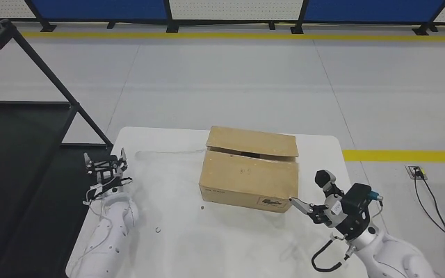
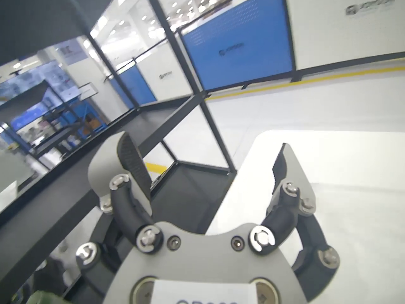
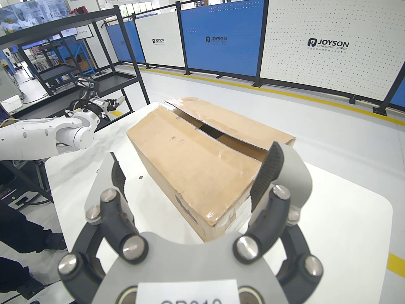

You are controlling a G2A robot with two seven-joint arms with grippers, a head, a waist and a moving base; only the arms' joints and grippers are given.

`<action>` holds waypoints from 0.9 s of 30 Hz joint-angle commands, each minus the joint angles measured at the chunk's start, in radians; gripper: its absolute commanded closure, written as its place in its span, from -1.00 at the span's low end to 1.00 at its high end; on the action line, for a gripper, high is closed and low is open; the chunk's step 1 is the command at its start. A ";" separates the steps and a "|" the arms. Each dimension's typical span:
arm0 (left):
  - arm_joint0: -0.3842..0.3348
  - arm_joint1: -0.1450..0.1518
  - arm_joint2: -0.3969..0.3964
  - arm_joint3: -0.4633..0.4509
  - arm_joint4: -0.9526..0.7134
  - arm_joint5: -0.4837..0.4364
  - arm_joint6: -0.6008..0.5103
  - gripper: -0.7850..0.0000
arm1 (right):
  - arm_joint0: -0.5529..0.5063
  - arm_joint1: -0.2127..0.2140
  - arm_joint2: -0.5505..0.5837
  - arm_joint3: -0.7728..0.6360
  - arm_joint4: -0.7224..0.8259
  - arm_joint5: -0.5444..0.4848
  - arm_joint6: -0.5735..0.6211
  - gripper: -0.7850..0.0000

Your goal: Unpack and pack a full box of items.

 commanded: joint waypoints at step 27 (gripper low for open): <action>0.253 0.085 -0.043 -0.408 0.306 -0.526 0.136 -1.00 | 0.253 0.022 -0.029 0.418 0.298 -0.032 0.198 -1.00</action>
